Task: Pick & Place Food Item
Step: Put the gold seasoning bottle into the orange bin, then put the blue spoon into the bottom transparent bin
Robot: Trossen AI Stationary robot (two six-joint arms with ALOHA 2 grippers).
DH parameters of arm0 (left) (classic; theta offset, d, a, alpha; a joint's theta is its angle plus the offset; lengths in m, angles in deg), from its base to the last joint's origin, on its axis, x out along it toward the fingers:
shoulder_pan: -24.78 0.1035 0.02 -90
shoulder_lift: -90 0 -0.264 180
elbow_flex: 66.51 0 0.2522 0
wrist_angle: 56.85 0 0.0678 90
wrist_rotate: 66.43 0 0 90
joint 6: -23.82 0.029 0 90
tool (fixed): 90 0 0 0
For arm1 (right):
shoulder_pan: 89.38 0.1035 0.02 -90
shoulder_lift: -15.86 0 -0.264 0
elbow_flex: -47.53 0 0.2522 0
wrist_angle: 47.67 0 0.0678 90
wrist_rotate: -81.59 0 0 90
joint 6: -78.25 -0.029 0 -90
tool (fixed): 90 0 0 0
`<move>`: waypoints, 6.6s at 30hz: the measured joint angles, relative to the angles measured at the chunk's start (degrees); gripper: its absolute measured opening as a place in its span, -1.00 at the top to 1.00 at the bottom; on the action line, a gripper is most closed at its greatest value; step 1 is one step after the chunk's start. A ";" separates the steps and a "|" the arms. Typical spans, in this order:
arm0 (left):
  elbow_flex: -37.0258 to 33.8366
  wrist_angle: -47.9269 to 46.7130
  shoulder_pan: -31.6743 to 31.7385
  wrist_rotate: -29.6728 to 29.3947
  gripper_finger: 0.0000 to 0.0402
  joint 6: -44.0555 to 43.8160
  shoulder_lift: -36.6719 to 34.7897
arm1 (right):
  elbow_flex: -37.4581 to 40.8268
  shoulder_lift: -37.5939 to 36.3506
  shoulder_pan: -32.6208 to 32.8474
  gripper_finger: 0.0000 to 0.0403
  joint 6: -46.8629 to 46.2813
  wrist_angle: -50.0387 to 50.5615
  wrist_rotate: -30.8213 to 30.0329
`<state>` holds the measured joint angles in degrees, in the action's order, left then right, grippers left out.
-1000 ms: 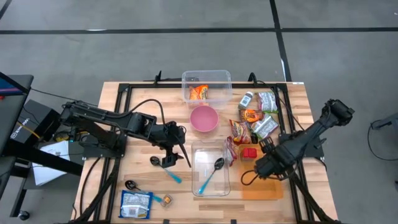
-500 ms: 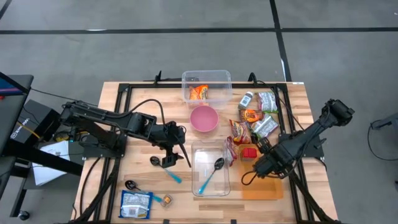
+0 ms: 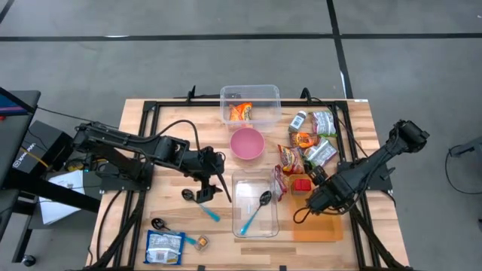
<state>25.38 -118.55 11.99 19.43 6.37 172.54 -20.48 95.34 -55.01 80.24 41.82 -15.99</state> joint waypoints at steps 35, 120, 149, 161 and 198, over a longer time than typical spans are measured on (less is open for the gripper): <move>0.00 0.84 0.02 -0.15 -0.63 -1.25 0.02 | 1.23 0.00 -5.66 -0.33 8.71 -3.12 -0.24; -0.02 16.41 0.00 -0.57 -0.63 -1.03 0.02 | -15.38 -19.21 2.43 -0.68 -57.30 -25.30 -38.82; -0.11 4.49 -2.27 5.96 -0.63 -11.83 -4.15 | -15.33 -19.19 1.49 -0.68 -56.00 -25.27 -38.80; -0.12 -5.17 -3.63 3.65 -0.63 -37.80 -4.09 | -15.33 -19.19 1.51 -0.68 -56.00 -25.41 -38.80; -14.55 -6.69 -21.36 -10.01 -0.63 -113.98 -4.04 | -15.33 -19.19 1.51 -0.68 -51.52 -25.00 -38.31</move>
<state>10.83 -125.24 -9.37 9.42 -107.61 168.50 -35.82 76.15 -53.51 28.72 16.82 -54.30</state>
